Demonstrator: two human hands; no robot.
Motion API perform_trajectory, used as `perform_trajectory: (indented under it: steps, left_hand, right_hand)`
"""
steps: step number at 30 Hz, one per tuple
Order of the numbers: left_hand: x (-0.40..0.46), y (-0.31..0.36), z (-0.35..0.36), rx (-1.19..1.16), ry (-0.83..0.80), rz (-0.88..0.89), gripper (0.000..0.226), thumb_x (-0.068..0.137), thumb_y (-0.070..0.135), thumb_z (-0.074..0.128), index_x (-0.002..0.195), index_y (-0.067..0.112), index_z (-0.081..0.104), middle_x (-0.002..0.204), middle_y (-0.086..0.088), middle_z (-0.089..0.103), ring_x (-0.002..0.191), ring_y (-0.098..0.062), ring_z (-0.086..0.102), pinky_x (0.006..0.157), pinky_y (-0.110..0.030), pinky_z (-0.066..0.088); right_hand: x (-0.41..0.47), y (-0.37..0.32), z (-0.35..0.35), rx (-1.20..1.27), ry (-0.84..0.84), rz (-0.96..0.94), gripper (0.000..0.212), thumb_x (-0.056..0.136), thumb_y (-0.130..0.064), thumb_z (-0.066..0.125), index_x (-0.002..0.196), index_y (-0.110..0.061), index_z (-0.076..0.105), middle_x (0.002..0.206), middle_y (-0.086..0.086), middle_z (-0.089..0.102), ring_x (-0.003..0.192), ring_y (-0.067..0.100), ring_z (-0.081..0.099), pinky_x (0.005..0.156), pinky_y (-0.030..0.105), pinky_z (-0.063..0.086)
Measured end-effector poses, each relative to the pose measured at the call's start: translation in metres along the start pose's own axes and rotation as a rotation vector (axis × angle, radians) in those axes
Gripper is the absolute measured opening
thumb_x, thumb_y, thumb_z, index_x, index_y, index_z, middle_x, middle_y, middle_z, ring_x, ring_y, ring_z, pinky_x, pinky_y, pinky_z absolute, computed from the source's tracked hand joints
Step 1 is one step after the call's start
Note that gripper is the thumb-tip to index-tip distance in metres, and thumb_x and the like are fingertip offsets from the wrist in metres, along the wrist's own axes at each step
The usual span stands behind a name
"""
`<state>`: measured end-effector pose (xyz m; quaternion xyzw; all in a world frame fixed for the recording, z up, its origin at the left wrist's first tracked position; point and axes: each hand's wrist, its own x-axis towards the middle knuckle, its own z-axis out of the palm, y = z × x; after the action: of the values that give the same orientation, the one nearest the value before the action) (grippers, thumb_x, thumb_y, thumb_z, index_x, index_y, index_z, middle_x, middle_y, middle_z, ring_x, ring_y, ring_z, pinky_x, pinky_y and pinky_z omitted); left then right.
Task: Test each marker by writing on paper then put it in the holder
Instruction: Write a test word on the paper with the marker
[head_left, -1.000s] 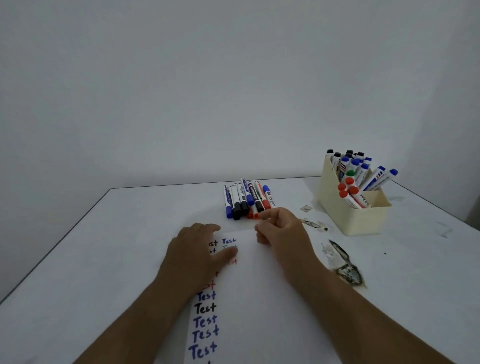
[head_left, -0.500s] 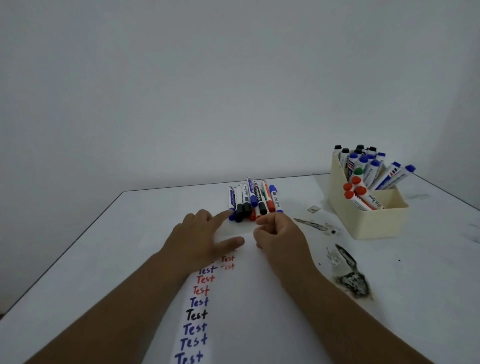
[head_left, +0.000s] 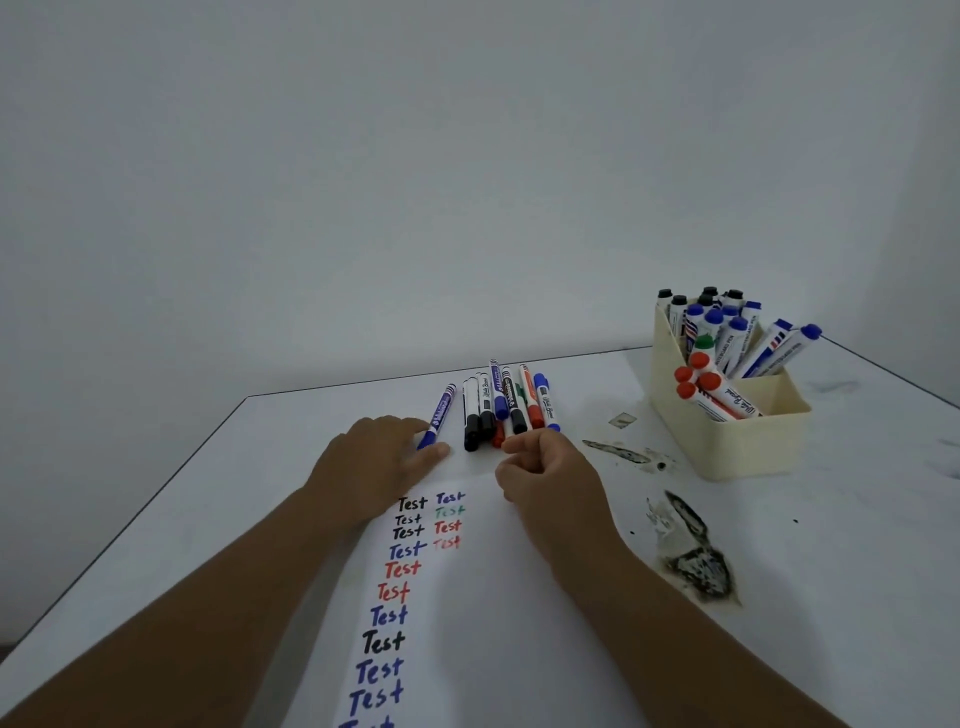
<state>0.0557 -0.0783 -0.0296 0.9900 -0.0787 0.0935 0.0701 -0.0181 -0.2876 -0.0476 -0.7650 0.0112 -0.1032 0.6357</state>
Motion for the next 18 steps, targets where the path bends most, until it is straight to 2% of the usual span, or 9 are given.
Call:
perform_trajectory:
  steps: [1,3,6,11,14,18]
  left_hand:
    - [0.000,-0.002,0.000,-0.014,0.035,-0.034,0.056,0.088,0.078,0.039,0.096,0.027,0.062,0.092,0.010,0.066,0.081,-0.008,0.058,0.072,-0.033,0.050]
    - [-0.003,-0.004,-0.001,0.010,0.098,-0.076,0.046,0.092,0.066,0.046,0.082,0.025,0.063,0.077,0.009,0.062,0.073,-0.008,0.057,0.066,-0.030,0.049]
    - [-0.009,-0.007,-0.003,0.014,0.122,-0.125,0.036,0.095,0.052,0.053,0.079,0.021,0.062,0.074,0.005,0.061,0.070,-0.011,0.057,0.063,-0.030,0.046]
    - [-0.022,-0.018,-0.010,-0.071,0.146,-0.267,0.025,0.089,0.041,0.065,0.076,0.021,0.057,0.072,0.004,0.062,0.069,-0.012,0.058,0.061,-0.030,0.049]
    - [-0.042,-0.023,-0.015,-0.228,0.212,-0.351,0.023,0.086,0.036,0.071,0.075,0.018,0.060,0.071,0.004,0.063,0.067,-0.013,0.059,0.061,-0.030,0.049]
    - [-0.071,-0.013,-0.026,-0.592,0.364,-0.449,0.025,0.082,0.029,0.077,0.073,0.011,0.062,0.072,0.003,0.067,0.065,-0.014,0.058,0.055,-0.028,0.043]
  right_hand:
    - [0.000,0.000,0.000,0.001,0.005,0.001,0.019,0.093,-0.014,0.060,0.106,-0.027,0.064,0.082,-0.006,0.068,0.072,0.008,0.063,0.062,0.015,0.049]
    - [0.001,0.000,0.000,0.013,0.012,0.008,0.018,0.093,-0.014,0.060,0.105,-0.027,0.064,0.081,-0.005,0.068,0.075,0.012,0.066,0.066,0.021,0.053]
    - [0.002,0.000,0.001,0.023,0.011,0.015,0.018,0.093,-0.013,0.060,0.103,-0.028,0.063,0.082,-0.003,0.069,0.081,0.019,0.069,0.069,0.025,0.057]
    - [0.002,0.001,0.001,0.008,0.017,0.015,0.018,0.093,-0.014,0.061,0.100,-0.030,0.062,0.081,-0.003,0.069,0.082,0.021,0.070,0.072,0.029,0.058]
    - [0.003,0.000,0.002,0.011,0.014,0.019,0.019,0.092,-0.013,0.062,0.096,-0.032,0.061,0.081,-0.003,0.069,0.083,0.024,0.070,0.075,0.033,0.059]
    - [0.002,-0.001,0.002,0.051,-0.012,0.027,0.017,0.091,-0.017,0.065,0.098,-0.032,0.063,0.083,-0.001,0.069,0.084,0.026,0.069,0.075,0.040,0.061]
